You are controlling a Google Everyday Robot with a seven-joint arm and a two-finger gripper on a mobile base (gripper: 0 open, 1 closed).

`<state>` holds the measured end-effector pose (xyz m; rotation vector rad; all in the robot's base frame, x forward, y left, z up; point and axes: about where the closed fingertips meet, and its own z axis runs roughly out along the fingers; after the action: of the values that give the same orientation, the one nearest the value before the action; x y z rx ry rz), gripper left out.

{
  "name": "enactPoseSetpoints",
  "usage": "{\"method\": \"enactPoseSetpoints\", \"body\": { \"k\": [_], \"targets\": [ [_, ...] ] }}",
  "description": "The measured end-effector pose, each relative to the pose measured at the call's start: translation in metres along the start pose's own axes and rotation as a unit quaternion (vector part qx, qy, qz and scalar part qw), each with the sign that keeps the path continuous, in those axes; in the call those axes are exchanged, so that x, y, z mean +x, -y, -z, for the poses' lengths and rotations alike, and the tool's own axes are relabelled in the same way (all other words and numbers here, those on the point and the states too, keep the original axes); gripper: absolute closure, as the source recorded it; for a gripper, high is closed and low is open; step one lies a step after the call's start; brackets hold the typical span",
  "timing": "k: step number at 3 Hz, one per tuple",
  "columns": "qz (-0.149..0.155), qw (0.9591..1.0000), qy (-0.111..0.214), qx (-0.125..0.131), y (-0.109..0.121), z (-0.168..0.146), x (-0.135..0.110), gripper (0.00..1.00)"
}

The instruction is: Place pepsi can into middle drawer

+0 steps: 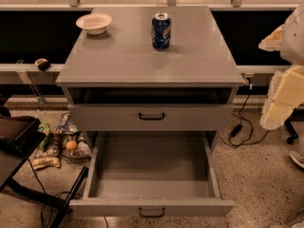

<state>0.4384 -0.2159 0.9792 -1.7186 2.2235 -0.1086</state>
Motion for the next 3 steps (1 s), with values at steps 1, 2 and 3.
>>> {"method": "enactPoseSetpoints", "body": {
  "k": [1,2,3],
  "targets": [
    [0.0,1.0,0.003,0.002,0.001,-0.001,0.0,0.0],
    [0.006,0.9988,0.039,0.03,0.015,-0.008,0.003,0.0],
    [-0.025,0.9922,0.102,0.066,0.051,-0.032,0.02,0.0]
  ]
}}
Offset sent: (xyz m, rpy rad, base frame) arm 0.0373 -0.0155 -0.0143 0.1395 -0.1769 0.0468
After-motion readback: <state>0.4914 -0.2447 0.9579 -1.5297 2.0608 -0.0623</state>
